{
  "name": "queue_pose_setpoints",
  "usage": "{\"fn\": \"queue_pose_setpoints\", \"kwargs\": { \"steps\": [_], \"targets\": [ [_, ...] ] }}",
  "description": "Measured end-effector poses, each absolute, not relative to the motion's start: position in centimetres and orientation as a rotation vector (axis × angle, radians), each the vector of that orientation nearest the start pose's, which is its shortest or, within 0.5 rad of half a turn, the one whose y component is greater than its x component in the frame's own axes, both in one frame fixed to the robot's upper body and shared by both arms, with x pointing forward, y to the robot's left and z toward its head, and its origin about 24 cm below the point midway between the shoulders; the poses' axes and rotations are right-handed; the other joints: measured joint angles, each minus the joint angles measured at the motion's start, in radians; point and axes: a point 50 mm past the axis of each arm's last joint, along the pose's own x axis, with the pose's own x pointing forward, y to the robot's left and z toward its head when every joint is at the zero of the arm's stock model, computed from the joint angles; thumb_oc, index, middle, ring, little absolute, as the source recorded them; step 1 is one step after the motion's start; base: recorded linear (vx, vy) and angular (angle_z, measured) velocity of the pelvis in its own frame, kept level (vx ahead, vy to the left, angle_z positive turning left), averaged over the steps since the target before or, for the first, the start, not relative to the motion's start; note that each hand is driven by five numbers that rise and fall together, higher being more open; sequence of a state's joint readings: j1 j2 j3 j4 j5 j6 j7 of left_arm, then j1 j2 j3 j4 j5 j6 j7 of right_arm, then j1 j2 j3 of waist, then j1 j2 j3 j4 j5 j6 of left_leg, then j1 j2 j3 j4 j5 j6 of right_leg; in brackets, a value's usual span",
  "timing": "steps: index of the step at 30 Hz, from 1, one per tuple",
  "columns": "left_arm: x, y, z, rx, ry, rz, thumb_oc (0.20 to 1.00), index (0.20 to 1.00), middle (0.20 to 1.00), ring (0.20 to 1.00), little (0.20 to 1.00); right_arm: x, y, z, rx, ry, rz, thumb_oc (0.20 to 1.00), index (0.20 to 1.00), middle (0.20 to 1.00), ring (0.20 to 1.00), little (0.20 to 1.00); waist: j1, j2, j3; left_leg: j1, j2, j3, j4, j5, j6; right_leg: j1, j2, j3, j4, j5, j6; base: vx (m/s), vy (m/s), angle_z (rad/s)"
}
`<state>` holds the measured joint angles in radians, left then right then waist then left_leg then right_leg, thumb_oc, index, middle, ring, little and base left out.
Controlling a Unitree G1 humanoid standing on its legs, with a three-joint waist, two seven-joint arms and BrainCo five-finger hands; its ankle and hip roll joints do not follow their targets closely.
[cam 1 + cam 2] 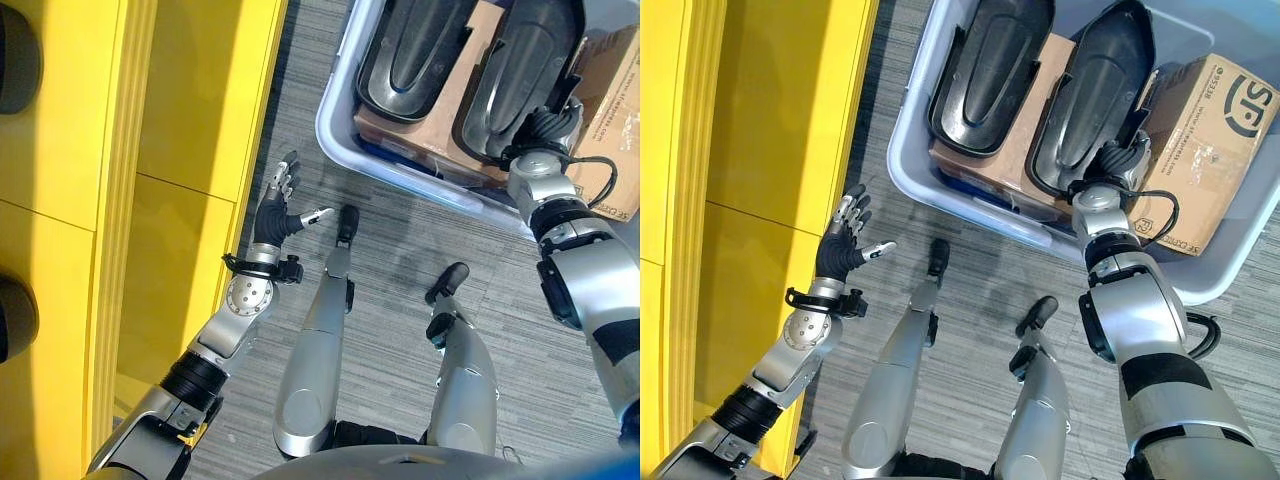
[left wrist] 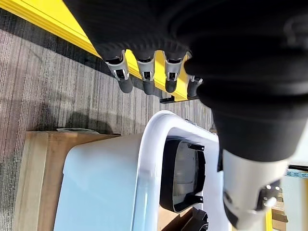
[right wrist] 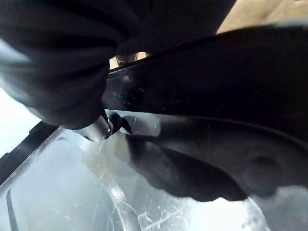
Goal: Move parts from the plastic box to the shelf.
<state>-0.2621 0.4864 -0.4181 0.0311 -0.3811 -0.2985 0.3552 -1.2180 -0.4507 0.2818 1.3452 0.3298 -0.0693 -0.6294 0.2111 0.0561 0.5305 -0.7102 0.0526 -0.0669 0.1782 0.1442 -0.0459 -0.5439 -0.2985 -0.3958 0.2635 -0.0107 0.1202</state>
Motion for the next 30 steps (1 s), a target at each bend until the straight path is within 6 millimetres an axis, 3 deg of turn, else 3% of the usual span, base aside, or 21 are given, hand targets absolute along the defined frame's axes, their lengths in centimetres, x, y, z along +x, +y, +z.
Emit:
{"fn": "queue_pose_setpoints", "kwargs": {
  "steps": [17,30],
  "targets": [
    [28.2,14.8,10.7,0.038,-0.346,-0.093,1.0,1.0,1.0,1.0,1.0,41.2,-22.7,17.8,-0.16,-0.045,-0.644,0.2,0.2,0.2,0.2,0.2,-0.014,0.0,0.0,0.057,0.002,0.004,-0.004,0.0,0.0,0.059,0.003,0.001,-0.013,0.005,0.005,0.0,0.0,0.0],
    [28.0,15.2,10.3,0.041,-0.327,-0.078,1.0,1.0,1.0,1.0,1.0,41.1,-17.4,16.5,-0.055,-0.101,-0.461,0.2,0.2,0.2,0.2,0.2,-0.04,-0.002,0.002,0.134,0.017,0.009,-0.02,-0.001,-0.001,0.124,0.017,0.007,-0.024,0.008,0.001,0.0,-0.006,-0.02]
  ]
}}
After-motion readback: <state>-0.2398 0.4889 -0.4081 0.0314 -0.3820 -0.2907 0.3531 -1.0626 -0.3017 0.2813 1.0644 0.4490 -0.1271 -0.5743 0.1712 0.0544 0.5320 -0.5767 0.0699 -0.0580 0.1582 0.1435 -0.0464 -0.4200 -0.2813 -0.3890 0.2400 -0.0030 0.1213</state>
